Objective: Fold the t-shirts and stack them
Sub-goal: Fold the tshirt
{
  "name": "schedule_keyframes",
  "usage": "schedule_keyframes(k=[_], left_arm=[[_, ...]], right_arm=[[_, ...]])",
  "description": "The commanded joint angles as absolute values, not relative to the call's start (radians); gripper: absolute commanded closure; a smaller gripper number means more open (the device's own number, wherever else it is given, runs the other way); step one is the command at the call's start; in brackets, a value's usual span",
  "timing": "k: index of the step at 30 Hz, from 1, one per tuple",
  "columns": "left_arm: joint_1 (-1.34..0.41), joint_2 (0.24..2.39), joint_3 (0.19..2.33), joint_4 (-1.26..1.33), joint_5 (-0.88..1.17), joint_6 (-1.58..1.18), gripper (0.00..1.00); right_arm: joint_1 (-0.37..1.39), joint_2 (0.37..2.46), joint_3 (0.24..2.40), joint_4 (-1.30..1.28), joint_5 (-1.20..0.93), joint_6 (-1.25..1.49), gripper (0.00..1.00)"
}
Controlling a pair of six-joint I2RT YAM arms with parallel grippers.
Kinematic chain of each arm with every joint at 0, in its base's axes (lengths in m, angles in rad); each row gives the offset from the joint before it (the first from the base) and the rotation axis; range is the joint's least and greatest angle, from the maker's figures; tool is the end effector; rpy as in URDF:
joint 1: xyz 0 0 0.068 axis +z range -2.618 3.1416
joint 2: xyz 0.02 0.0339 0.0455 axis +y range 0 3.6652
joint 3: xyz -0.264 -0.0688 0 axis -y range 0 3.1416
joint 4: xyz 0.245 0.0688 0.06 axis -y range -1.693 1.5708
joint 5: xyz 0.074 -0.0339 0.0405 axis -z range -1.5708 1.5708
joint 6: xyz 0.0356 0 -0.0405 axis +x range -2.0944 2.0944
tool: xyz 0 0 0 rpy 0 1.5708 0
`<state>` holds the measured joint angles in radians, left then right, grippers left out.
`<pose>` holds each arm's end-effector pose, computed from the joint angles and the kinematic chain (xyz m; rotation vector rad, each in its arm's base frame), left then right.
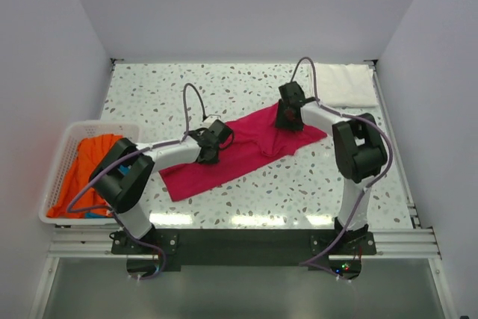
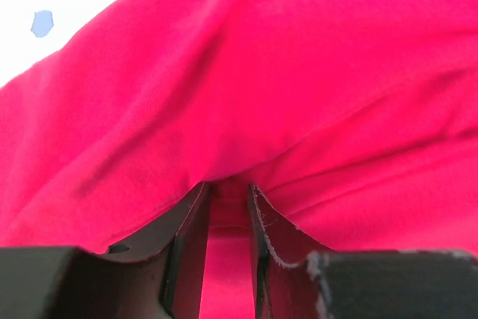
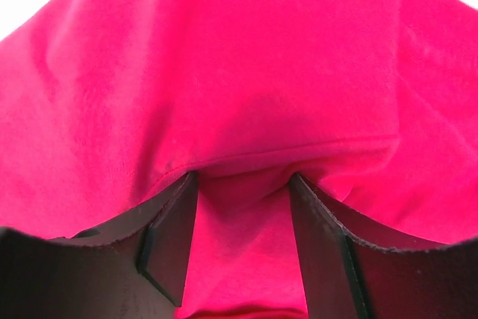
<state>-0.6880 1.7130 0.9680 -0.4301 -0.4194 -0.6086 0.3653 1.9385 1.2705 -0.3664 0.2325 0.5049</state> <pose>0.2558 -0.1915 0.1546 -0.0076 2.5783 0.1252 0.3765 0.1352 0.1618 0.2605 2.5485 0.0255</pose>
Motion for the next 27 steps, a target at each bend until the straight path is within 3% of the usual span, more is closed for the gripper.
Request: schedule_keyframes(k=[1,6,8,10,13,14,17,22,24,27], left_arm=[[-0.733,1.657,0.878,-0.446,-0.351,-0.71,0.69],[-0.845,1.623,0.859,-0.397,-0.223,-0.851,0.69],[-0.88,1.631,0.882,-0.368,-0.189,-0.902,0.67],[-0.916,1.655,0.932,-0.319,-0.138,-0.914,0.6],[-0.931,1.687,1.036,-0.316,-0.123,-0.872,0.46],[-0.93,1.686,1.058,-0.327,-0.13,-0.861,0.43],[-0.911,1.631,1.092,-0.365,-0.192,-0.81,0.35],[-0.796,1.485,1.034,-0.397,-0.227,-0.769,0.37],[-0.743,1.445,1.008,-0.394,-0.224,-0.756,0.46],[-0.733,1.43,1.011,-0.419,-0.2,-0.707,0.52]], right_arm=[[0.365,2.086,1.475,-0.449,0.164,0.399,0.44],[0.382,2.361,1.855,-0.549,0.089,0.253,0.43],[0.388,2.457,2.102,-0.644,0.072,0.185,0.39],[0.396,2.585,2.268,-0.722,0.055,0.154,0.36],[0.403,2.645,2.503,-0.746,0.035,0.117,0.21],[0.405,2.628,2.499,-0.735,0.049,0.109,0.13],[0.405,2.5,2.381,-0.663,0.092,0.115,0.02],[0.402,2.281,2.17,-0.618,0.153,0.193,0.01],[0.403,2.171,2.096,-0.6,0.135,0.238,0.01],[0.414,2.009,1.872,-0.508,0.076,0.339,0.06]])
